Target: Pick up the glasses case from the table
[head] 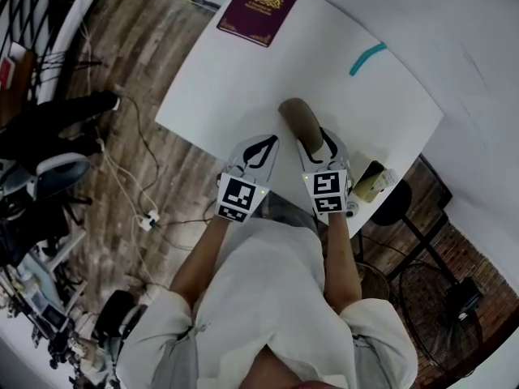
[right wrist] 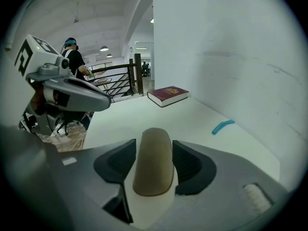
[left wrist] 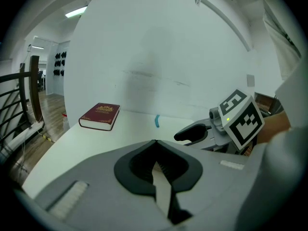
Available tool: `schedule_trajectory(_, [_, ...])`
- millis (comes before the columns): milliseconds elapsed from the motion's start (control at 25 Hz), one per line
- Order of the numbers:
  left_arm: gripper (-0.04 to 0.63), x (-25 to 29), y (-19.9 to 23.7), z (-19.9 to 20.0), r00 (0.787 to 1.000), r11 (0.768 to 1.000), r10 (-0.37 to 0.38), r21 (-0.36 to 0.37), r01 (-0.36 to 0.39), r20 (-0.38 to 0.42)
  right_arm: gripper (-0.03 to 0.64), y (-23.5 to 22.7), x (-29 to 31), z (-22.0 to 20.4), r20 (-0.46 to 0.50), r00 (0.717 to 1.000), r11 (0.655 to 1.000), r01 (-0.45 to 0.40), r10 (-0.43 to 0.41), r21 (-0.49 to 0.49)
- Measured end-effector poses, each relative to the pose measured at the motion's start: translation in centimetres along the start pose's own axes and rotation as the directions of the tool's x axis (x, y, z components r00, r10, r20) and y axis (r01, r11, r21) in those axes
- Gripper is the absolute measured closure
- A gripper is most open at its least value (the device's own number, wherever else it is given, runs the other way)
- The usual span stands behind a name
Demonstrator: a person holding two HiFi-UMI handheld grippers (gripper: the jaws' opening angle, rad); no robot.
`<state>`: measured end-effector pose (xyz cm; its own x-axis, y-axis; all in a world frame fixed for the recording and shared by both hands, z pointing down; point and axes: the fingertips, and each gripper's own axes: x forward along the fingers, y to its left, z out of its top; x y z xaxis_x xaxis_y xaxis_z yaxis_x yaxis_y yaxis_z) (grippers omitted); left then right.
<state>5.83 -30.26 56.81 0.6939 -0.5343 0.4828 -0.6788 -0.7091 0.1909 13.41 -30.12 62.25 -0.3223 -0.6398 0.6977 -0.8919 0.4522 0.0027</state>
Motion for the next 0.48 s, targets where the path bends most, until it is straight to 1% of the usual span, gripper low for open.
schedule_trajectory(280, [0.577, 0.4, 0.4, -0.6, 1.000, 1.000, 0.009, -0.018, -0.009, -0.018, 0.290, 0.0, 2.1, -1.4, -0.076, 0.997, 1.000, -0.025, 0.025, 0.004])
schedule_trajectory(480, [0.577, 0.3, 0.7, -1.0, 0.999, 0.999, 0.019, -0.030, -0.020, -0.029, 0.249, 0.0, 3.5, -2.4, -0.119, 0.992, 0.999, -0.049, 0.050, 0.009])
